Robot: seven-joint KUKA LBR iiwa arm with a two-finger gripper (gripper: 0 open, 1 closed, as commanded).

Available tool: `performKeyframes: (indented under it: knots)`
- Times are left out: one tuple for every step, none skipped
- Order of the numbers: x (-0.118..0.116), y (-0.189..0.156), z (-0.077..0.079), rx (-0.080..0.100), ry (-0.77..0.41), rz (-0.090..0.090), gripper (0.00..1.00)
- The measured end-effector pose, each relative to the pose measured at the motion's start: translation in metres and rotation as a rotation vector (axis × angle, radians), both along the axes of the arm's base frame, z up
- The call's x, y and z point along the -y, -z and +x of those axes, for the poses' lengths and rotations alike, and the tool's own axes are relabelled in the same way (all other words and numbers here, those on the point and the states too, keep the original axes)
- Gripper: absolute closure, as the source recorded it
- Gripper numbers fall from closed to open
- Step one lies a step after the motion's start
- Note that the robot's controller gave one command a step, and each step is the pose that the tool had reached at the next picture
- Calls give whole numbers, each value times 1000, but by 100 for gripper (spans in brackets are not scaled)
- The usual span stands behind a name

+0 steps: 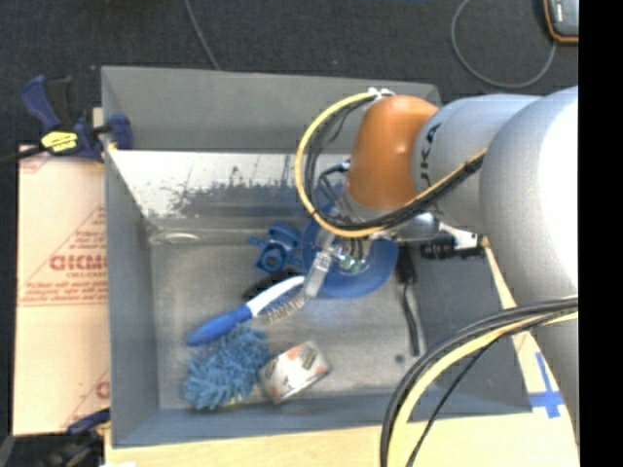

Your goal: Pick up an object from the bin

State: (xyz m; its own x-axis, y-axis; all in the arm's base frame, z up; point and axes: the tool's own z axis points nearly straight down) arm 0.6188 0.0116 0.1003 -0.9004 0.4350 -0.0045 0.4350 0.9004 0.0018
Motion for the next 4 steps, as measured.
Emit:
performKeyframes:
  knots:
    - [-5, 28, 0, 25, -15, -4, 0]
    - [0, 30, 3, 4, 210, 1, 100]
    - [0, 30, 3, 4, 209, 0, 100]
    - [0, 20, 2, 1, 208, 0, 100]
